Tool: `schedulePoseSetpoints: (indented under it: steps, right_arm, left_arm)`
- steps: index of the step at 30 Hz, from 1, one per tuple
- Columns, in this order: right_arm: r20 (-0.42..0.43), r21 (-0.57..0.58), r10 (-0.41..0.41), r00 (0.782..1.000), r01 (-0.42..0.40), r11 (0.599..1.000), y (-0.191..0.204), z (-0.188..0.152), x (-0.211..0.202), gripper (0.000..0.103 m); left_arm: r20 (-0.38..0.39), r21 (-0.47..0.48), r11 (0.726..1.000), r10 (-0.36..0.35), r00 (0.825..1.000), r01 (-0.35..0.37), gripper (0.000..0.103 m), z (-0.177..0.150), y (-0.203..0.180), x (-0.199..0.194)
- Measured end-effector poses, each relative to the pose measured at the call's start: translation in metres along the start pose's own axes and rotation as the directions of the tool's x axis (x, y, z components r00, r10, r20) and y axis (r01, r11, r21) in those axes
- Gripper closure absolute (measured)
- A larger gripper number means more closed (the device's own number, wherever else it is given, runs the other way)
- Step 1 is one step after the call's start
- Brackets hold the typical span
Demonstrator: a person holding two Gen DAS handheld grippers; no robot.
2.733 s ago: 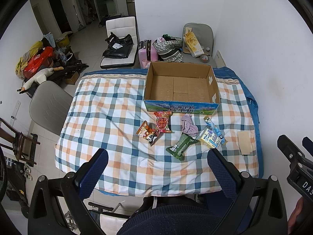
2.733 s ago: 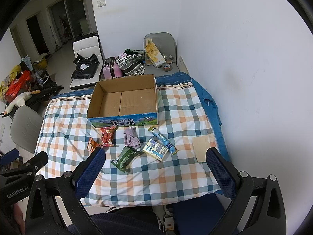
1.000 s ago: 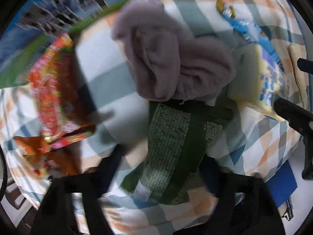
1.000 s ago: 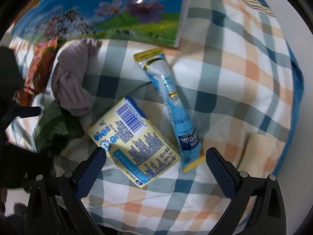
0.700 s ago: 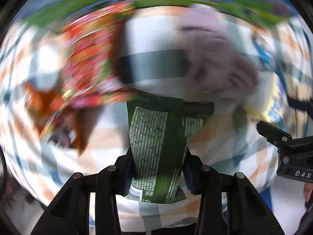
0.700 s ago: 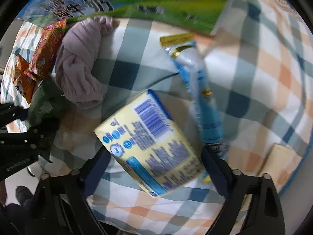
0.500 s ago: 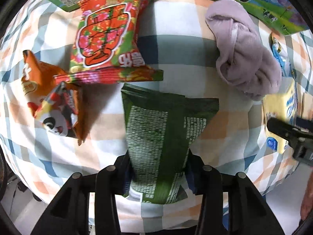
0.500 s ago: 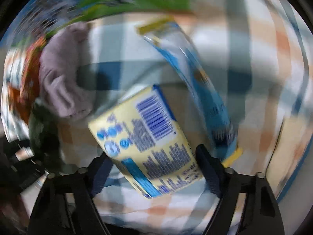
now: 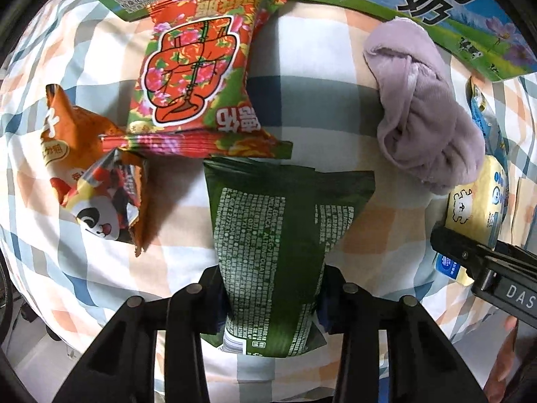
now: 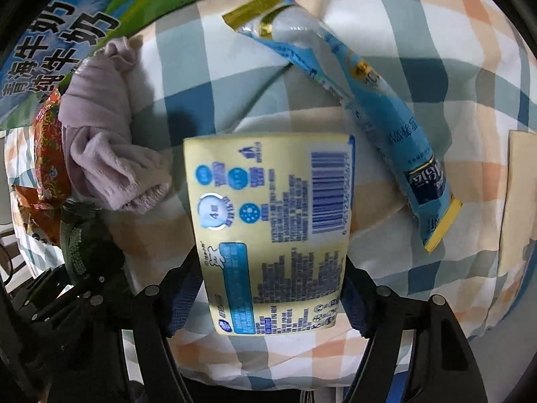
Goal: Organize soft objects
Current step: 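Grasp the green snack bag with the left gripper while the right grasps the yellow milk carton, then carry both items into the box and open both grippers to release them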
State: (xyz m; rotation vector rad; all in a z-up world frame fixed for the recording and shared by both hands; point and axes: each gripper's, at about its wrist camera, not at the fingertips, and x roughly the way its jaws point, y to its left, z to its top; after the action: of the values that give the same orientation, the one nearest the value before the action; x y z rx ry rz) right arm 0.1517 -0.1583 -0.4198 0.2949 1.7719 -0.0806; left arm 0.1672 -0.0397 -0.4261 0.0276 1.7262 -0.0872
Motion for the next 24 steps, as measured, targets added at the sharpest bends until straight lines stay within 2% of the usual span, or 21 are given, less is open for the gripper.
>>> schedulePoseSetpoints:
  steps: [1,6,8,9,10,19,24]
  right_arm:
    - [0.009,0.003,-0.005,1.000,0.005,1.000,0.002,0.000,0.002,0.036]
    - [0.055,0.007,-0.040,0.998,0.040,0.999,0.016,-0.009,-0.005,0.037]
    - [0.071,-0.004,-0.049,0.996,0.049,0.999,0.014,-0.024,-0.010,0.037]
    - [0.079,-0.006,-0.047,0.996,0.048,0.999,0.009,-0.037,-0.026,0.038]
    - [0.084,-0.007,-0.044,0.996,0.045,0.999,-0.001,-0.037,-0.038,0.038]
    - [0.133,-0.032,0.022,0.991,-0.018,0.999,0.024,-0.080,-0.079,0.038]
    - [0.194,-0.058,0.068,0.979,-0.057,0.997,0.034,-0.096,-0.126,0.038]
  left_arm:
    - [0.004,0.001,1.000,0.004,1.000,-0.004,0.067,0.000,0.001,-0.001]
    - [0.030,0.004,1.000,0.026,0.999,-0.026,0.069,0.000,0.004,-0.019]
    - [0.033,0.004,1.000,0.020,0.999,-0.020,0.069,-0.009,0.000,-0.041]
    - [0.039,0.005,1.000,0.019,0.999,-0.019,0.069,-0.012,0.000,-0.047]
    - [0.042,0.007,1.000,0.018,0.999,-0.018,0.069,-0.012,-0.005,-0.058]
    - [0.152,0.046,0.999,-0.019,0.988,0.012,0.070,-0.021,-0.012,-0.142]
    - [0.207,0.065,0.996,-0.080,0.975,0.068,0.070,-0.018,-0.013,-0.198]
